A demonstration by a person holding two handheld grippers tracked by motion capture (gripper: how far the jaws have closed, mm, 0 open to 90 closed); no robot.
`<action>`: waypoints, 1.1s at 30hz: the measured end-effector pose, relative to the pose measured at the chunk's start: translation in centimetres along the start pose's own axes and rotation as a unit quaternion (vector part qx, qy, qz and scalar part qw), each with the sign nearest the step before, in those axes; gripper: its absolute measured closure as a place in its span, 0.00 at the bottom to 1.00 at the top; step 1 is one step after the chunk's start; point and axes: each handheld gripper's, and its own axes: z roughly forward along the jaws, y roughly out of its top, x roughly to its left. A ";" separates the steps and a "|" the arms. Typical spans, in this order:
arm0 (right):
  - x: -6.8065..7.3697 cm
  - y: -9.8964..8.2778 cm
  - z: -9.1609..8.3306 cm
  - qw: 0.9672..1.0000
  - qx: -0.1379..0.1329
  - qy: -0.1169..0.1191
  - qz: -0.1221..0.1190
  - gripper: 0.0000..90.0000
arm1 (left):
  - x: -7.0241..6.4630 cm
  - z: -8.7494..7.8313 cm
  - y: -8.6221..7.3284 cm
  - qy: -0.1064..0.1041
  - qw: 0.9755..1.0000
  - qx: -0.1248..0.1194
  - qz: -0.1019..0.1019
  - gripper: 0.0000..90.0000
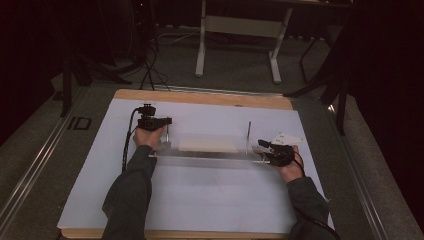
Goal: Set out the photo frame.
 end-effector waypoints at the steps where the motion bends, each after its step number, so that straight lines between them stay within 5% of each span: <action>1: 0.1 0.0 0.0 1.000 -0.004 0.003 -0.004 0.61 | 0.0 0.0 0.0 -0.001 1.000 0.002 0.001 0.94; 17: 1.2 0.5 0.7 0.998 -0.036 0.007 -0.051 0.52 | 0.1 0.0 0.1 -0.004 1.000 0.002 -0.002 0.94; 25: 1.3 0.6 0.9 0.998 -0.033 0.018 -0.048 0.55 | 0.3 -0.1 0.0 -0.012 1.000 0.001 -0.004 0.93; 33: 1.2 0.7 0.9 0.998 -0.028 0.022 -0.047 0.55 | 0.2 -0.4 -0.6 -0.004 0.999 -0.025 0.041 0.90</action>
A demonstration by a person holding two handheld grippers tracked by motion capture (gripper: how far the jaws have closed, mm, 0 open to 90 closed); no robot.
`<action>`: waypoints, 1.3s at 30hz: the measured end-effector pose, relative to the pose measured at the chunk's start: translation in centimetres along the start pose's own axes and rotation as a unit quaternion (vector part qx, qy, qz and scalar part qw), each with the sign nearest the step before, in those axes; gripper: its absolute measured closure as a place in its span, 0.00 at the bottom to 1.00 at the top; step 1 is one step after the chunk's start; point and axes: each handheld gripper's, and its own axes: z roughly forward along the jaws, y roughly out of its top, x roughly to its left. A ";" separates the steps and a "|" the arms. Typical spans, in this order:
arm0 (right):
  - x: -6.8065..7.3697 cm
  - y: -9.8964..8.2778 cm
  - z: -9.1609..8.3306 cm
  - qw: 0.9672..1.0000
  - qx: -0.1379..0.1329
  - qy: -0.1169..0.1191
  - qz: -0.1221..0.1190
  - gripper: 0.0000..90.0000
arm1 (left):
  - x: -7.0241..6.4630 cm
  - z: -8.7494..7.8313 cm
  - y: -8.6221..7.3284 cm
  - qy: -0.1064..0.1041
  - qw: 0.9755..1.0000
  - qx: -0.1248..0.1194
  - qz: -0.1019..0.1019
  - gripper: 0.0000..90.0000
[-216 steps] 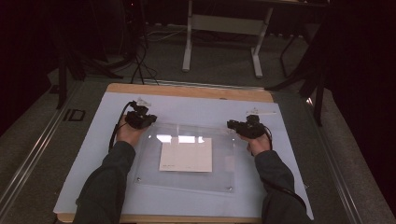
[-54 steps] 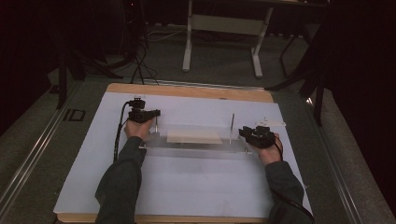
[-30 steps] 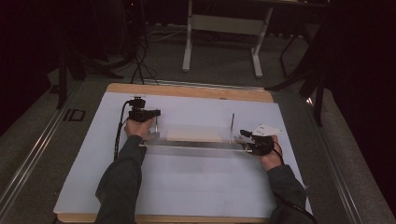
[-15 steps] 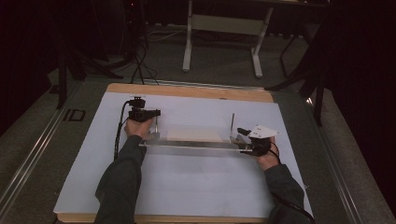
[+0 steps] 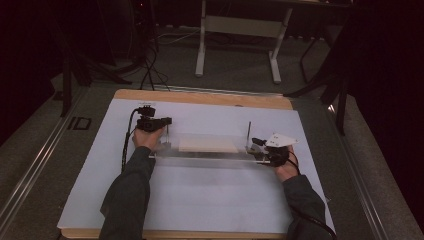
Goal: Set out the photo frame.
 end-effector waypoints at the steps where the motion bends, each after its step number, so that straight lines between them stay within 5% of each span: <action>1: 0.0 0.0 0.0 1.000 0.001 0.001 -0.002 0.55 | 0.0 -0.1 -0.1 0.001 1.000 0.000 0.007 0.88; 13: -0.2 0.2 0.0 1.000 -0.001 0.001 0.010 0.55 | 0.4 -3.8 -0.8 0.009 0.998 -0.050 0.047 0.79; 22: -0.4 0.6 0.0 1.000 0.003 0.004 0.017 0.55 | 0.3 -6.4 -2.5 0.020 0.993 -0.047 0.111 0.76; 28: -0.7 0.9 0.1 1.000 0.001 0.003 0.030 0.55 | 0.5 -7.4 -3.5 0.011 0.992 -0.062 0.114 0.74; 39: -1.2 1.5 0.2 0.999 0.002 0.006 0.044 0.55 | 0.5 -7.4 -5.1 0.003 0.990 -0.049 0.134 0.71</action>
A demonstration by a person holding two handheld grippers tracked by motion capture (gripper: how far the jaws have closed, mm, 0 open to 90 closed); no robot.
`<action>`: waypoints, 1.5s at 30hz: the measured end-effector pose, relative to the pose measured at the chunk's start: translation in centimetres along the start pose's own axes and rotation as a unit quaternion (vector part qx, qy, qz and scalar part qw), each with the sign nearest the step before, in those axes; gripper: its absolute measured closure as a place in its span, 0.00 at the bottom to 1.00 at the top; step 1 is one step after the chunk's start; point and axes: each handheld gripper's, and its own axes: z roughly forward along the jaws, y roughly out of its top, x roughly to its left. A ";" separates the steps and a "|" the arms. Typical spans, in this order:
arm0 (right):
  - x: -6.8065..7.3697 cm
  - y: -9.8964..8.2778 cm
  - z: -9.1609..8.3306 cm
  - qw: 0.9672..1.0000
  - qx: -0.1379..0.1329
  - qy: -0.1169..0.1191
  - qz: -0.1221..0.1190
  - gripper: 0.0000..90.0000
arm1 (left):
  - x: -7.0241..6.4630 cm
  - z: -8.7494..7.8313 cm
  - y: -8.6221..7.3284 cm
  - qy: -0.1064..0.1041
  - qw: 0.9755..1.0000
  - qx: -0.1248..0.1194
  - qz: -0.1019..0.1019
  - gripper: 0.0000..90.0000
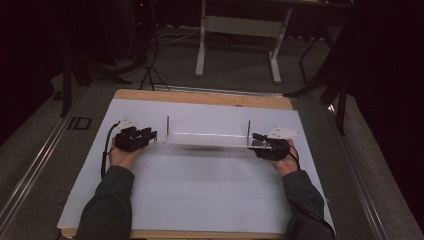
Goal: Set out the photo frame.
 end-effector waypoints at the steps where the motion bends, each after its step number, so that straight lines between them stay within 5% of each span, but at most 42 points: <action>1: 0.0 0.0 0.0 1.000 0.000 0.000 0.000 0.55 | -0.1 0.0 -0.1 -0.001 1.000 0.001 0.005 0.70; 9: -0.1 0.2 0.0 1.000 0.003 0.002 0.003 0.55 | -0.7 -0.7 -0.6 -0.021 0.999 -0.008 0.039 0.65; 12: -0.2 0.2 0.0 1.000 0.003 0.004 0.004 0.55 | -1.3 -1.0 -0.7 -0.021 0.997 -0.019 0.068 0.64; 22: -0.6 0.5 0.0 1.000 0.005 0.014 0.011 0.55 | -3.0 -0.6 0.1 -0.023 0.992 -0.042 0.120 0.58; 32: -0.8 0.7 0.1 1.000 0.007 0.016 0.012 0.55 | -3.6 0.2 0.6 -0.033 0.991 -0.045 0.125 0.58; 45: -1.1 1.0 0.3 1.000 -0.006 0.007 0.022 0.55 | -2.8 -0.2 0.9 -0.047 0.993 -0.065 0.087 0.64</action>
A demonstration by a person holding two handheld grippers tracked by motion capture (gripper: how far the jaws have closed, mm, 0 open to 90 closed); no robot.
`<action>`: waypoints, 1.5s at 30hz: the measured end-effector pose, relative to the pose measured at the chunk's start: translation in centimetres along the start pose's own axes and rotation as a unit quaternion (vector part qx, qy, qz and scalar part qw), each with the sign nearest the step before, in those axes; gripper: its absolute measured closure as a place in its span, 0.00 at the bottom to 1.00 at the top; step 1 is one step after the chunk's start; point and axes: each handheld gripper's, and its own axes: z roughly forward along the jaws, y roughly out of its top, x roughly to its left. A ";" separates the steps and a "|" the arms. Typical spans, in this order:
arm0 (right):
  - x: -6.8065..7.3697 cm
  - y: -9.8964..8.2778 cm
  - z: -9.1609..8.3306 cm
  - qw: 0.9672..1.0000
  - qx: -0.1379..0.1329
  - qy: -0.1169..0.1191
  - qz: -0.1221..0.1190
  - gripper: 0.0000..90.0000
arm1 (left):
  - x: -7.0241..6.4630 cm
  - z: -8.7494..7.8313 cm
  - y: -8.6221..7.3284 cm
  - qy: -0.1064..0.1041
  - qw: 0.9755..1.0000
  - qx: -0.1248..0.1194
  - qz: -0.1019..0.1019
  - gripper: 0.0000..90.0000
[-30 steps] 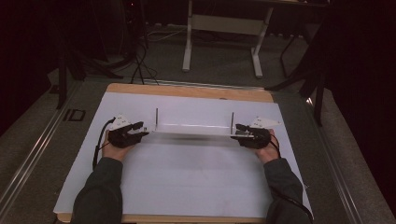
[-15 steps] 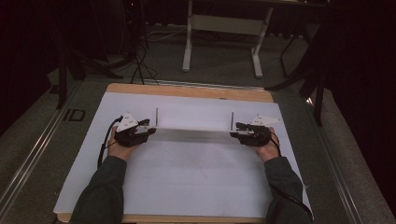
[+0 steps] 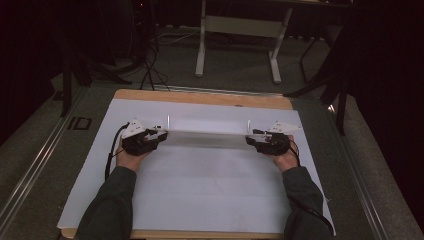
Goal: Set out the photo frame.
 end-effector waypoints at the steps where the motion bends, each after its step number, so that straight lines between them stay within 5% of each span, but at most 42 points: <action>1: 0.0 0.0 0.0 1.000 -0.002 -0.002 0.001 0.55 | 0.0 0.0 0.0 0.000 1.000 0.000 0.000 0.64; 16: -0.7 0.4 0.5 0.999 -0.029 -0.016 0.017 0.56 | 0.6 1.6 1.0 -0.005 1.000 -0.016 0.005 0.58; 23: -0.7 0.6 0.9 0.999 -0.031 -0.038 0.009 0.58 | 0.7 2.4 1.4 0.008 1.000 -0.019 0.004 0.57; 36: -0.9 1.3 1.6 0.997 -0.028 -0.066 0.001 0.61 | 1.0 3.3 2.1 0.032 0.999 -0.021 -0.015 0.57; 45: -1.7 2.1 2.4 0.996 -0.026 -0.079 0.017 0.61 | 1.6 4.5 3.0 0.047 0.998 -0.012 -0.036 0.57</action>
